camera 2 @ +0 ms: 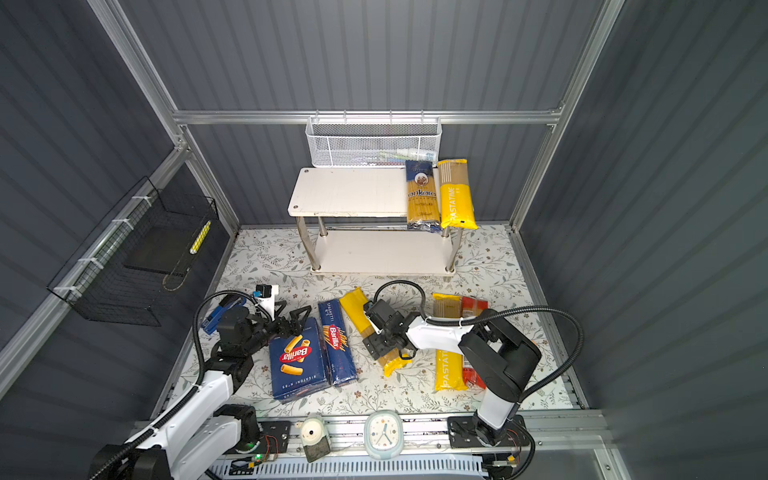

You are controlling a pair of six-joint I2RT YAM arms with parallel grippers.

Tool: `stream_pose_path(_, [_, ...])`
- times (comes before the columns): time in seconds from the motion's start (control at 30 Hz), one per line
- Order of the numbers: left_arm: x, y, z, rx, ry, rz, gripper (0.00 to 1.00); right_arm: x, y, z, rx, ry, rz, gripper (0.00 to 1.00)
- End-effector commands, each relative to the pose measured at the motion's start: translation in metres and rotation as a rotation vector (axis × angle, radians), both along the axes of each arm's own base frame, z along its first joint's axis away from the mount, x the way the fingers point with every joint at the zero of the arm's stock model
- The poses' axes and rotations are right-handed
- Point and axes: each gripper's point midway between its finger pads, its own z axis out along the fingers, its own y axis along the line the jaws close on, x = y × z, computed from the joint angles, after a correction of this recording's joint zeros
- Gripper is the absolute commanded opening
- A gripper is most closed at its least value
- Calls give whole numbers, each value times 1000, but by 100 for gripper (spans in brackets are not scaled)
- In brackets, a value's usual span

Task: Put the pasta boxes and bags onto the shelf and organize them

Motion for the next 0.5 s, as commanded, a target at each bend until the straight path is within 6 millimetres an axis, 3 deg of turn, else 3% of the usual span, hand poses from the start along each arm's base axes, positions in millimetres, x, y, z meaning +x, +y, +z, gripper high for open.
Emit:
stream_pose_path(0.0, [-2,-1,4,-4,-9,-4,100,-12,-18,-19,-90,54,-16,86])
stream_pose_path(0.47, [-1,-1,4,-3,-11,-1,100,-18,-20,-36,-146,66,-28,81])
